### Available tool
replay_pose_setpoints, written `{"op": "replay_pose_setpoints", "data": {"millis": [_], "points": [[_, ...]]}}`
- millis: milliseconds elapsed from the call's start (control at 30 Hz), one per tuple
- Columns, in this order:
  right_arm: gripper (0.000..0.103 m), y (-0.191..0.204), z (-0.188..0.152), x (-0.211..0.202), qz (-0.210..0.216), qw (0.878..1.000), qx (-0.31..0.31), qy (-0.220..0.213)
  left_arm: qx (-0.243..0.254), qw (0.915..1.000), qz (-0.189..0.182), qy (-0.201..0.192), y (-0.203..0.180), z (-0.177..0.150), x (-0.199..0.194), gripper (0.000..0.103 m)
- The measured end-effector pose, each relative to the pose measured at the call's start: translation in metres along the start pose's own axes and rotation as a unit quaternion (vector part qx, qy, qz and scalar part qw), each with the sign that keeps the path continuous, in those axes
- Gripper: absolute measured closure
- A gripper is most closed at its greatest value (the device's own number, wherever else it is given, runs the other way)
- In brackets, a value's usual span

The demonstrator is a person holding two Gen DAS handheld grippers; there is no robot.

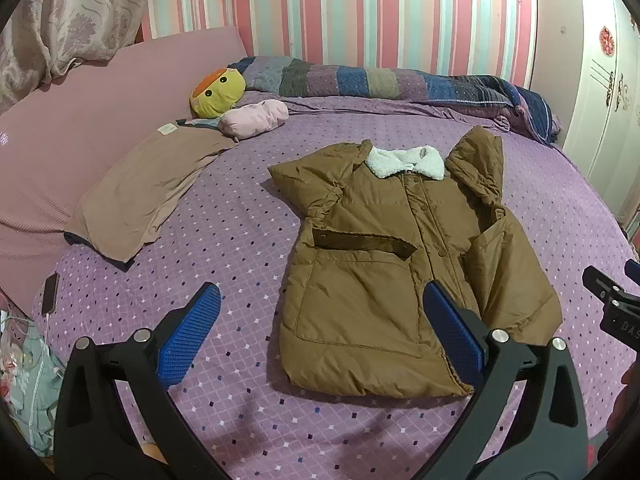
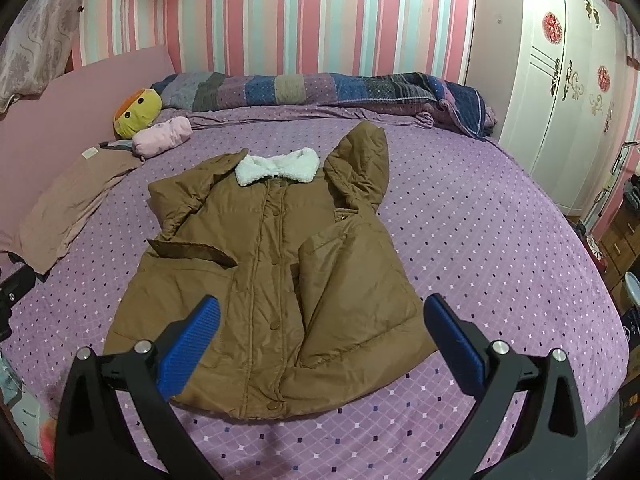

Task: Fold large clothes
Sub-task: 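Move both tools toward the spread brown jacket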

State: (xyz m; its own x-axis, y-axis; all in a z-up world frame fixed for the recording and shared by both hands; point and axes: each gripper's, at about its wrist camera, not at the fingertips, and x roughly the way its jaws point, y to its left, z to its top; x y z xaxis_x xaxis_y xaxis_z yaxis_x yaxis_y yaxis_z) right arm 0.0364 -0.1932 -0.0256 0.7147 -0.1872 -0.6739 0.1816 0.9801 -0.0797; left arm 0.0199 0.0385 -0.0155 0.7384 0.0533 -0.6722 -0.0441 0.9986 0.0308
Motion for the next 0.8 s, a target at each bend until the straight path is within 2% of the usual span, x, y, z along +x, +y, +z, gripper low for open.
{"op": "replay_pose_setpoints", "data": {"millis": [433,567,633,800], "points": [[0.001,-0.003,-0.001,0.020,0.007,1.000,0.010,0.014,0.004,0.9999,-0.003,0.009,-0.001,0.005,0.022,0.003],[0.001,-0.006,-0.002,0.031,-0.005,1.000,0.007,0.011,0.004,1.0000,-0.009,0.002,0.000,0.007,0.031,0.003],[0.001,-0.007,-0.002,0.036,-0.004,1.000,0.013,0.009,0.010,0.9999,-0.007,-0.001,0.000,0.008,0.040,0.003],[0.001,-0.008,0.007,0.057,0.013,1.000,0.027,-0.006,0.023,0.9995,-0.011,0.018,-0.002,0.023,0.074,0.003]]}}
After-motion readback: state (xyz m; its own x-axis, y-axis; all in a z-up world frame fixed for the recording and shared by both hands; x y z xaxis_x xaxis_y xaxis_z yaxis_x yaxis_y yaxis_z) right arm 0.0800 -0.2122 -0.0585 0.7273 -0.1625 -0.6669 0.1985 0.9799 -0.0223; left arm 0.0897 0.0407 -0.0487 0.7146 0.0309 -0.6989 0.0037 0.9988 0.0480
